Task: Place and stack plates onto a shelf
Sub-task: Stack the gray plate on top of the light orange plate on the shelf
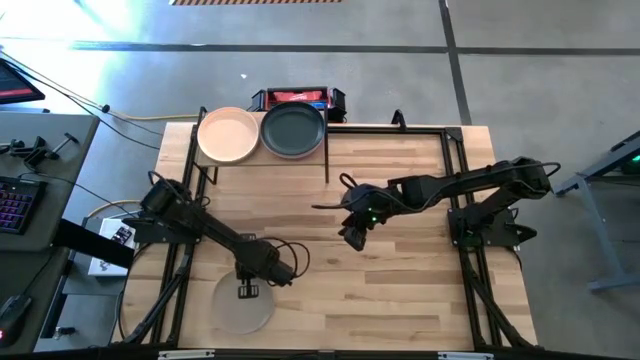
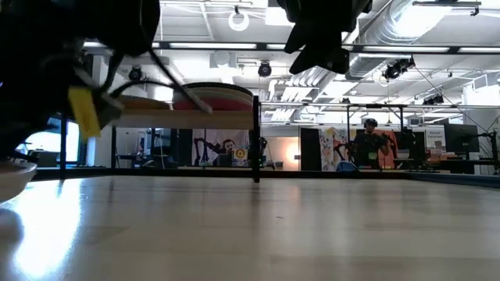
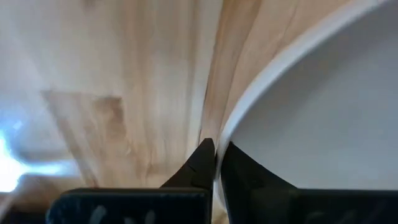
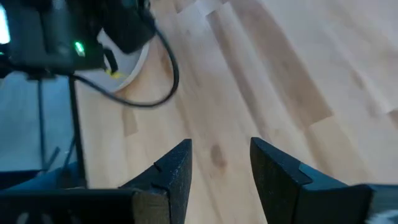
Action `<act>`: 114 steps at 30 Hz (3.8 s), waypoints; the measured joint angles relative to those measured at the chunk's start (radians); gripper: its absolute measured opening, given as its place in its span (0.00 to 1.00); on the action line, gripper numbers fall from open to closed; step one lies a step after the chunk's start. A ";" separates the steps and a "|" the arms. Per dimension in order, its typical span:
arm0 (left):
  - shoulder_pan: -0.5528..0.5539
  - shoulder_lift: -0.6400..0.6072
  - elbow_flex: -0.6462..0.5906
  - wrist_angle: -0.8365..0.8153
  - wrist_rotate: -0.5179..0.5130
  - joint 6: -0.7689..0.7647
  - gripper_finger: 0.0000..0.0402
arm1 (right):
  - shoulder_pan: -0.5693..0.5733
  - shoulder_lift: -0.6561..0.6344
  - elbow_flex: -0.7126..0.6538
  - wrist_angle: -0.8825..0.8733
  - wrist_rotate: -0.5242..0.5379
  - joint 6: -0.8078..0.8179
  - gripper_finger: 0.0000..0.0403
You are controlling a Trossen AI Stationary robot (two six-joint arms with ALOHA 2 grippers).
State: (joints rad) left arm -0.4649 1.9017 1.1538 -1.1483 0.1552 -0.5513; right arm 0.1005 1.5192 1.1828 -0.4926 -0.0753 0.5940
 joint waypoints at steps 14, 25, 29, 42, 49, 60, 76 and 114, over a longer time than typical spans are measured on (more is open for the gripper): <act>0.076 -0.337 0.001 -0.056 -0.046 -0.318 0.00 | 0.000 0.000 0.000 -0.026 -0.010 0.019 0.35; 0.269 -0.639 0.001 -0.207 -0.101 -0.494 0.00 | 0.000 0.000 0.000 -0.006 0.025 0.008 0.35; 0.394 -0.738 0.001 -0.232 -0.102 -0.514 0.00 | 0.000 0.000 0.000 -0.007 0.045 0.008 0.35; 0.845 -0.959 0.002 -0.249 -0.105 -0.512 0.00 | 0.000 0.000 0.000 -0.011 0.045 0.008 0.35; 1.062 -0.987 0.002 -0.209 -0.170 -0.483 0.01 | 0.000 0.000 0.000 -0.010 0.046 0.008 0.35; 1.363 -0.986 0.002 -0.127 -0.246 -0.494 0.01 | 0.000 0.000 0.000 -0.011 0.083 0.008 0.35; 1.526 -0.926 0.002 -0.171 -0.247 -0.486 0.01 | 0.000 0.000 0.000 -0.024 0.083 0.008 0.35; 1.525 -0.897 0.002 -0.279 -0.022 -0.325 0.20 | 0.002 0.000 0.000 -0.062 0.083 -0.016 0.35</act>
State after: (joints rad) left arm 1.0599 1.0042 1.1553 -1.4273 0.1328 -0.8766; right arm 0.1028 1.5192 1.1828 -0.5545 0.0082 0.5785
